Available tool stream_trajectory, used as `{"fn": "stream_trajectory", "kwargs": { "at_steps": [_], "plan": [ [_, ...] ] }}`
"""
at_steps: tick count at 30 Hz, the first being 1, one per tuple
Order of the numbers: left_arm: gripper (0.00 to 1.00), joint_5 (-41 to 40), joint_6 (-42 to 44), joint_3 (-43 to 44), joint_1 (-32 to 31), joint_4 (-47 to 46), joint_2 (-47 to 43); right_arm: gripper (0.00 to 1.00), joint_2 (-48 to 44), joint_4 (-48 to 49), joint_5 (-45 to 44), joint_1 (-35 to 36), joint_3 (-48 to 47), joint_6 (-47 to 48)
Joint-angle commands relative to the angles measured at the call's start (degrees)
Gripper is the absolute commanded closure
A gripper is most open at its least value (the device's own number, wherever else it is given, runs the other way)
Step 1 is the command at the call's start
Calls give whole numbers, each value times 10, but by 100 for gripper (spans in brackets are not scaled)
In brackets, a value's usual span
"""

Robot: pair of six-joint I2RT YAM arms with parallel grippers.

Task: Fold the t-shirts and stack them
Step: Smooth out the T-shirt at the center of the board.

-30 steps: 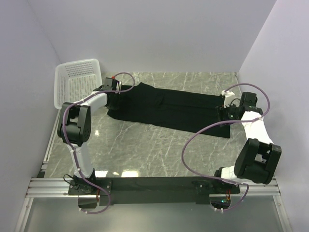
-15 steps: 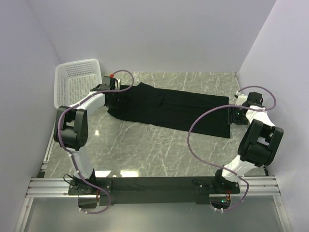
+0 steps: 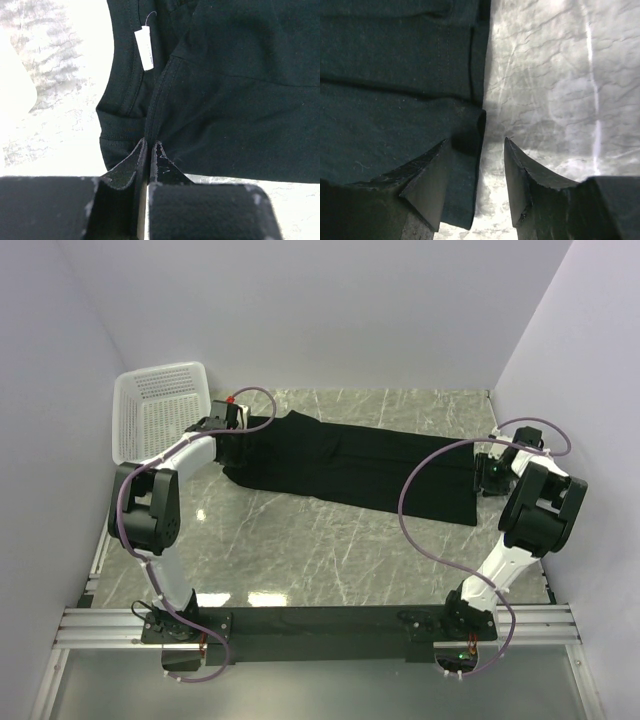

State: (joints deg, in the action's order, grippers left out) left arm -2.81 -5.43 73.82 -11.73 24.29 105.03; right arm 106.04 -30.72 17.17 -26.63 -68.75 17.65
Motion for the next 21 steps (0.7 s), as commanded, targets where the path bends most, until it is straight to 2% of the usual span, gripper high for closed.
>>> {"fn": "stream_trajectory", "kwargs": {
  "at_steps": [1, 5, 9, 11, 12, 13, 17, 21],
  "plan": [
    [99, 11, -6, 2, 0, -10, -24, 47, 7, -8, 17, -3, -18, -12],
    [99, 19, -9, 3, 3, -9, -25, 49, 7, -6, 16, -3, -1, -11],
    [99, 24, -12, -1, 6, -11, -31, 64, 0, -11, 32, -3, 7, -9],
    [99, 32, -16, -5, 8, -16, -35, 67, -6, -13, 37, -3, 12, -7],
    [99, 43, -21, -16, 13, -22, -45, 76, -9, -20, 46, -3, 13, -3],
    [99, 46, -22, -16, 14, -24, -45, 76, -9, -21, 46, -3, 14, -3],
    [99, 60, -27, -29, 19, -30, -60, 97, -21, -13, 42, -4, 19, -3],
    [99, 83, -33, -47, 31, -37, -73, 98, -39, 2, 27, -6, 25, -3]
  ]
}}
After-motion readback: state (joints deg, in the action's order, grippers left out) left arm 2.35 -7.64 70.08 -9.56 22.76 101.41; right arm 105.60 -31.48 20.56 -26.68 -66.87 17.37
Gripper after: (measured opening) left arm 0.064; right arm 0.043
